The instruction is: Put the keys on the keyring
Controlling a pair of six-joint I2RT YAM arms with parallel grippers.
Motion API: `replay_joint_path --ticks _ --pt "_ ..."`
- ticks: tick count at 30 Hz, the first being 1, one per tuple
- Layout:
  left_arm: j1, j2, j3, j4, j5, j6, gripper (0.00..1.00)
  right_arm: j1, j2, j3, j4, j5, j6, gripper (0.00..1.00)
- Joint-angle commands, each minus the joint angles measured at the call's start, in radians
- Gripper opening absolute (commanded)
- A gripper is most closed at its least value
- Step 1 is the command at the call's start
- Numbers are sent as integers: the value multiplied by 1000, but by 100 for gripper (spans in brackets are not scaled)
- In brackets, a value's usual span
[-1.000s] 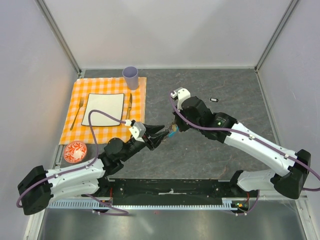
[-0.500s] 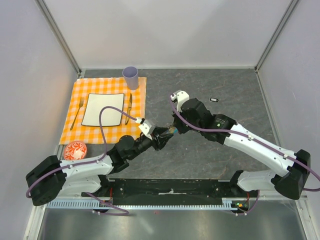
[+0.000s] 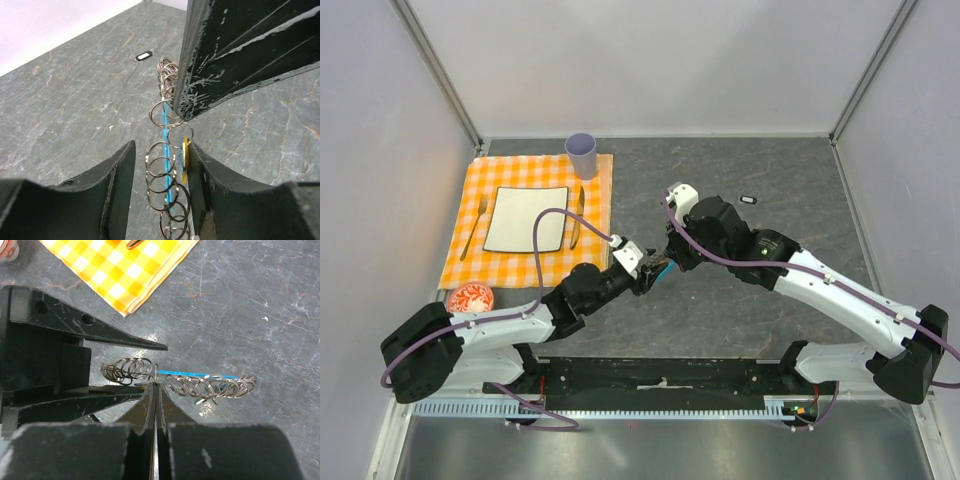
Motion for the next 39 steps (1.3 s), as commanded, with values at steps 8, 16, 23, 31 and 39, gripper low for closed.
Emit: replay_joint_path --ticks 8,16,23,31,39 --pt "2 0 -18 121 -60 143 49 -10 -19 49 10 -83 -24 0" --pt "2 29 -17 174 -20 122 38 -13 -11 57 6 -100 -27 0" --pt "4 13 -21 170 -58 162 4 -22 12 86 -63 -120 -57 0" --pt "4 -38 -26 141 -115 254 2 -45 68 131 -242 -155 -119 0" --pt "4 -70 -57 159 -166 340 2 -68 125 163 -333 -252 -158 0"
